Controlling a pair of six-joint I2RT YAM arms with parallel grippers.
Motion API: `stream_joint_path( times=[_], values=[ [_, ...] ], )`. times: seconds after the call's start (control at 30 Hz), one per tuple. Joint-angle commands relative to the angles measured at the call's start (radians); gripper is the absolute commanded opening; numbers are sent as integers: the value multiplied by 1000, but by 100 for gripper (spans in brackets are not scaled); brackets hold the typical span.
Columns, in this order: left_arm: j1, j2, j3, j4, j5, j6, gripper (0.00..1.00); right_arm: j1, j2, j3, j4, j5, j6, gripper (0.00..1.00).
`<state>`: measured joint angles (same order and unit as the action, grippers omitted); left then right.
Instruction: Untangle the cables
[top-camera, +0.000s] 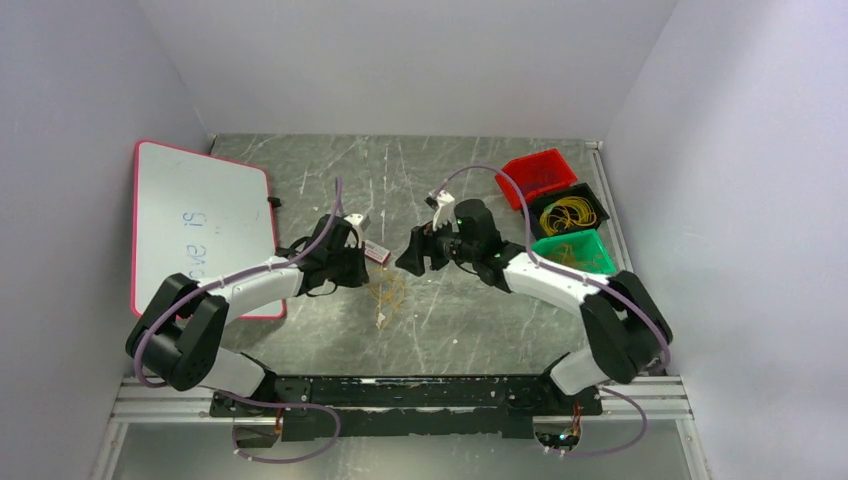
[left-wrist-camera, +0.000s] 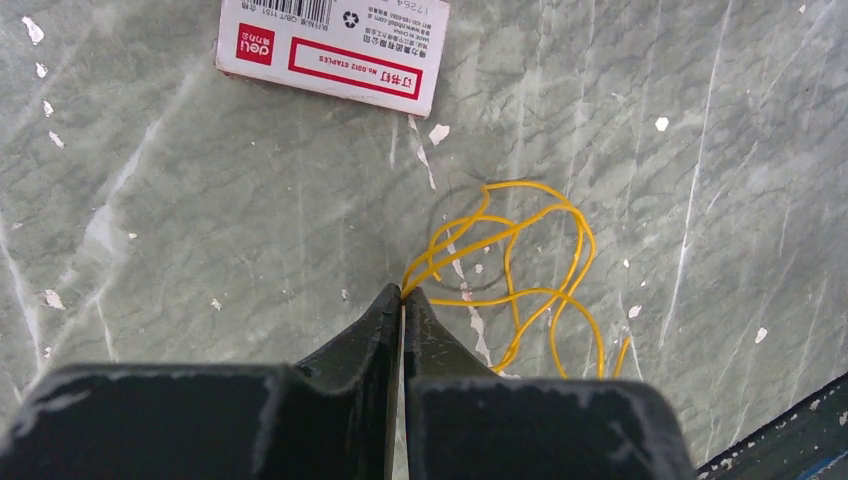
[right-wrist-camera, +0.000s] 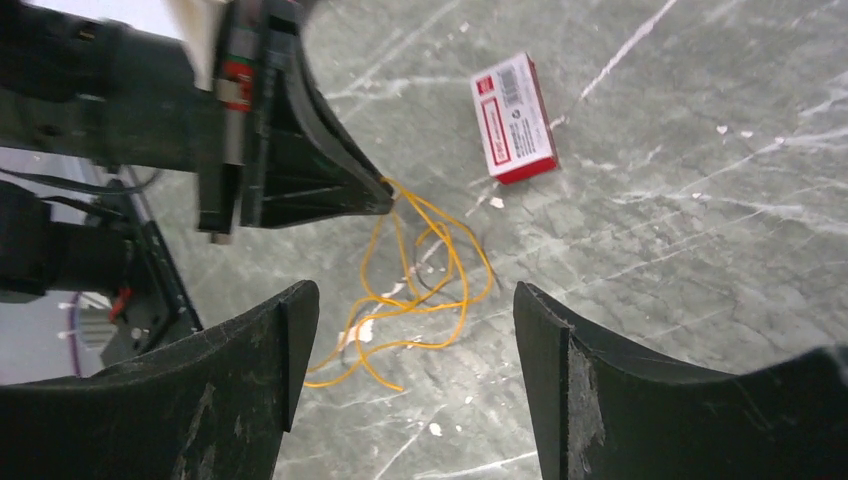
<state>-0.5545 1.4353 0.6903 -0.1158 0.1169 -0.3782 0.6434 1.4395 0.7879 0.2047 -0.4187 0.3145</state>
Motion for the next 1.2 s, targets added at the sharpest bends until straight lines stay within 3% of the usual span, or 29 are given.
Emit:
stream_joint_path(
  times=[0.0,0.13,0.43,1.17],
  values=[
    [0,1,-26,57,-24,-13,7,20,114,66,7,-65,-113,74],
    [0,13,-32,59,-20,-6,7,32,189,102,19,-134,-258,69],
    [0,34,-41,70,-15,1,7,38,387,263,-42,-247,-341,59],
    [0,38,-30,65,12,27,7,56,520,272,4,-200,-379,64]
  ],
)
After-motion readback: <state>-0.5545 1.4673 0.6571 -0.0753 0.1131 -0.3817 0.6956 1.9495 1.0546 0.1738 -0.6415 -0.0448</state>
